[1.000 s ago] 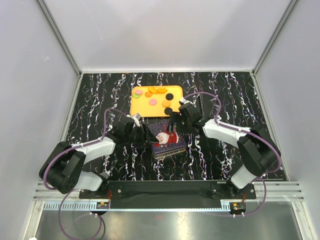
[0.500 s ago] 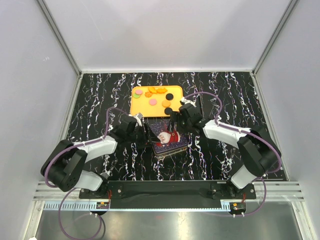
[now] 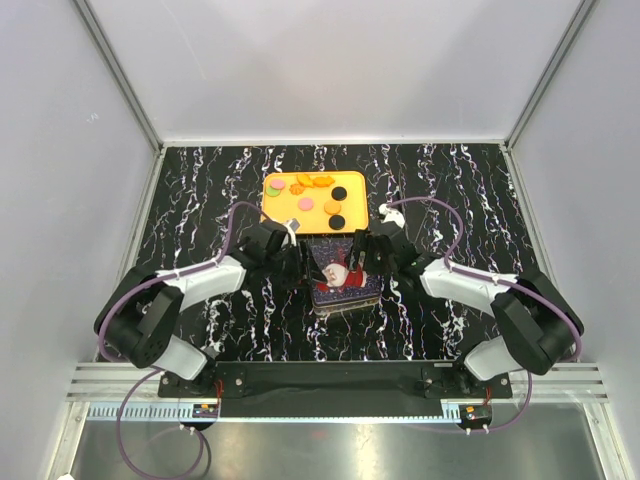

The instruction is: Pack the cookies

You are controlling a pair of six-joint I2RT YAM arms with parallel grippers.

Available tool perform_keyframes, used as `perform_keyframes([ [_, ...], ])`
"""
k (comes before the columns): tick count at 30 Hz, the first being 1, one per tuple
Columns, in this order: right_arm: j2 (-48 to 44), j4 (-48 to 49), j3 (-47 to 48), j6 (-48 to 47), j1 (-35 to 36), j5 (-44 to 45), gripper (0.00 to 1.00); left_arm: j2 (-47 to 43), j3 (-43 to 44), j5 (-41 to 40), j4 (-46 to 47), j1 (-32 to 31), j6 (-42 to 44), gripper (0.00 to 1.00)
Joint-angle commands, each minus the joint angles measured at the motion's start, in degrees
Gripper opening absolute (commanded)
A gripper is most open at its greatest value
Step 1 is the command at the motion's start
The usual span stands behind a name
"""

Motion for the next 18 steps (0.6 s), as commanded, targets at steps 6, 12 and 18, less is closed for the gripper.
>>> perform_keyframes([
  [6,1.25,-2.44,-4.23,5.03,3.95,-4.73,0.82,1.33,1.29,-11.17,-4.09,-1.29,6.84,0.15],
  [12,1.86,-2.97,-4.32,6.52,3.95,-2.53,0.81,-1.49,4.64,-8.89,-7.26,-0.41,8.69,0.44],
  [18,2.48,-2.44,-4.41,7.32,3.86,-2.35,0.81,-3.33,4.82,-6.86,-8.58,0.56,9.48,0.65],
])
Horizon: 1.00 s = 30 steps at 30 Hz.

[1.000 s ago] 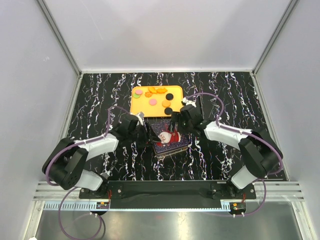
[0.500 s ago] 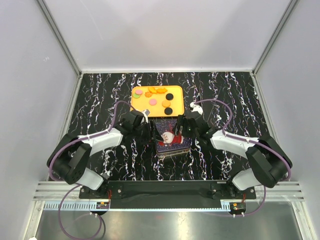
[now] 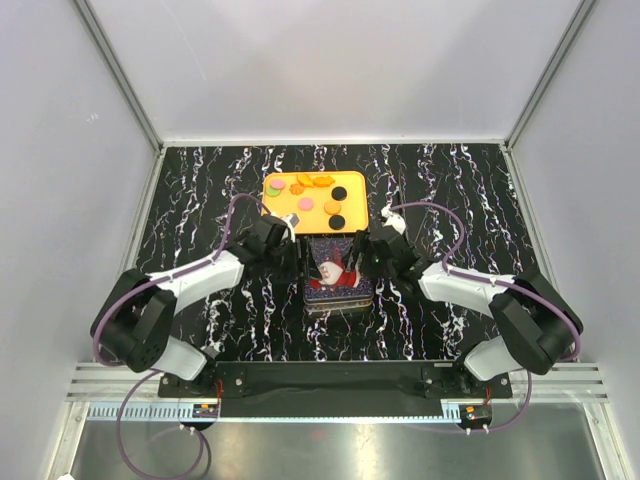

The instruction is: Pack the cookies

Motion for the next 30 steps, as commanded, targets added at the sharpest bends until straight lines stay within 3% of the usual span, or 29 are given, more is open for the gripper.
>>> perform_keyframes([
  [1,2.78,-5.98,-2.27,1.68,2.60,-4.62,0.81,-2.20,0.71,-2.38,-1.13,0.60,3.08,0.71],
  [6,3.57,-5.89,-1.92,1.59,2.68,-4.97,0.82,-7.55,-1.05,-0.54,-1.56,2.18,3.52,0.86],
  [11,4.10,-5.98,-1.65,1.85,2.68,-5.15,0.82,-10.81,-4.12,3.94,-0.60,4.55,3.08,0.92],
  [20,4.19,-5.89,-1.65,1.94,2.60,-5.59,0.82,-19.16,-13.51,7.20,1.77,4.91,-1.93,0.93],
  [27,4.02,-3.96,-2.09,2.12,2.60,-5.76,0.82,-16.46,-22.14,14.22,17.38,5.00,-7.90,0.91],
  [30,4.36,-3.87,-2.00,1.94,2.68,-6.03,0.82,-12.51,-23.37,15.89,23.19,5.00,-9.92,0.82],
])
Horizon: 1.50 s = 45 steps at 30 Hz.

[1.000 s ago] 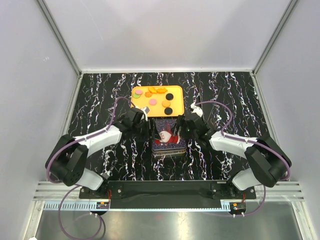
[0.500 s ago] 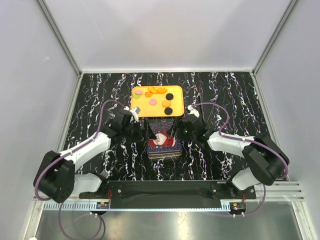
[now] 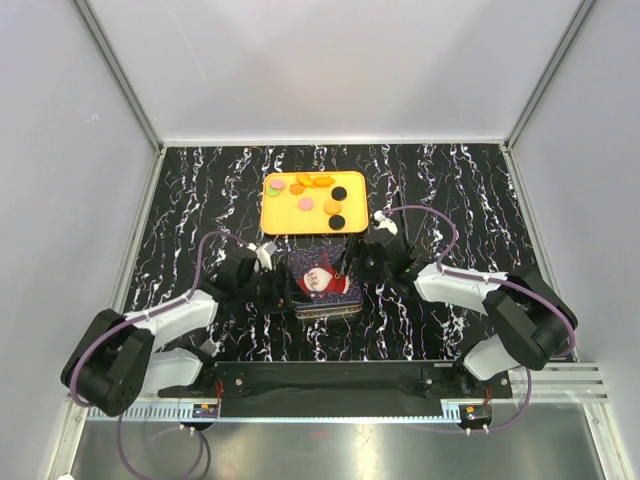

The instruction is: Pack the cookies

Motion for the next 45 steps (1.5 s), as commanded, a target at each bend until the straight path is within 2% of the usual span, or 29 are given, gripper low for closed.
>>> perform_keyframes([
  [1,2.46,-6.06,-2.00,-1.25,1.15,-0.45,0.82,4.32,-1.04,4.32,12.55,-0.01,-3.09,0.79],
  [2,2.47,-5.97,-2.09,-1.34,1.15,-0.63,0.82,5.37,-1.21,4.49,13.34,-0.10,-3.35,0.71],
  [7,3.25,-6.06,-1.91,-1.78,1.15,-0.81,0.82,10.64,-2.09,4.32,17.04,-0.01,-4.14,0.51],
  [10,3.78,-5.62,-2.09,-1.69,1.07,-1.16,0.82,13.01,-2.71,4.23,18.53,-0.01,-4.32,0.43],
  [12,4.22,-5.36,-2.35,-1.60,1.07,-1.33,0.81,13.90,-2.97,3.88,18.80,-0.01,-4.32,0.33],
  [15,4.31,-5.18,-2.70,-1.25,1.15,-1.42,0.81,15.48,-3.06,3.00,18.10,-0.01,-3.97,0.22],
  [16,4.31,-5.18,-2.71,-1.16,1.07,-1.51,0.81,16.01,-3.06,2.74,17.75,-0.01,-3.79,0.13],
  [19,4.49,-5.18,-2.71,-1.08,1.15,-1.68,0.81,17.07,-2.01,0.90,14.59,-0.18,-2.48,0.00],
  [22,4.84,-5.18,-2.53,-0.99,1.07,-1.77,0.80,17.07,-0.52,-1.91,10.02,-0.53,-0.37,0.00],
  [30,4.49,-5.97,-2.53,-0.81,1.07,-0.46,0.80,14.08,6.69,-17.99,-8.00,-6.50,5.08,0.00],
  [36,3.87,-5.79,-3.14,-0.81,1.07,0.07,0.80,13.47,6.61,-21.35,-8.71,-7.47,5.35,0.00],
  [41,3.96,-5.09,-3.32,-0.64,1.15,-0.37,0.80,9.34,6.17,-20.29,-8.80,-8.36,5.96,0.00],
  [45,3.70,-3.34,-4.37,0.94,1.15,-1.85,0.79,10.21,7.30,-18.09,-8.44,-8.36,6.84,0.00],
])
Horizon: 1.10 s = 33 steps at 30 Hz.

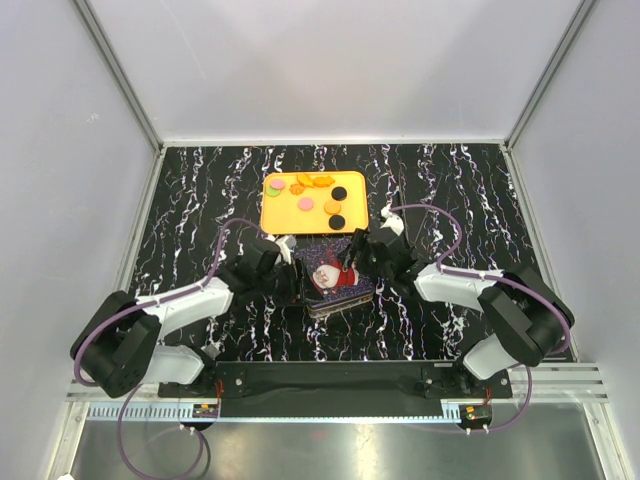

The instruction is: Pack the cookies

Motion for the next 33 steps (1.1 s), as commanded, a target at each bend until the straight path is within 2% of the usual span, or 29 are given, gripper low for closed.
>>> perform_keyframes([
  [1,2.08,-7.90,-3.98,1.80,2.07,-7.59,0.78,3.78,-0.76,-10.58,-6.09,-0.14,7.11,0.00],
  [9,-3.27,-7.54,-7.49,4.00,2.77,-10.40,0.77,10.29,11.63,-11.45,-11.36,0.47,8.69,0.00],
  [17,-11.10,-7.99,-12.16,7.07,3.65,-12.77,0.80,11.88,13.75,-6.71,-11.36,5.66,11.14,0.02],
  [18,-11.11,-8.07,-12.25,7.07,3.65,-13.47,0.81,11.88,14.45,-6.27,-11.45,5.84,11.41,0.11],
  [21,-11.54,-8.07,-12.33,7.16,3.74,-13.22,0.84,11.00,14.37,-5.48,-12.24,5.84,12.03,0.21],
  [22,-11.63,-8.68,-12.25,7.08,3.74,-12.95,0.84,10.48,13.93,-5.13,-12.33,5.84,11.94,0.31],
  [24,-11.46,-9.13,-11.98,7.16,3.65,-12.69,0.85,8.90,12.62,-4.78,-12.50,6.18,11.85,0.39],
  [25,-11.28,-9.56,-11.37,7.08,3.65,-12.69,0.85,8.19,12.09,-4.16,-12.50,6.36,11.68,0.51],
  [29,-9.00,-9.57,-10.66,6.90,3.74,-12.86,0.86,4.59,9.98,-3.63,-13.56,7.77,11.85,0.71],
  [33,-8.03,-8.95,-10.49,6.90,3.65,-13.12,0.86,0.46,6.55,-1.79,-12.86,9.00,11.41,0.82],
])
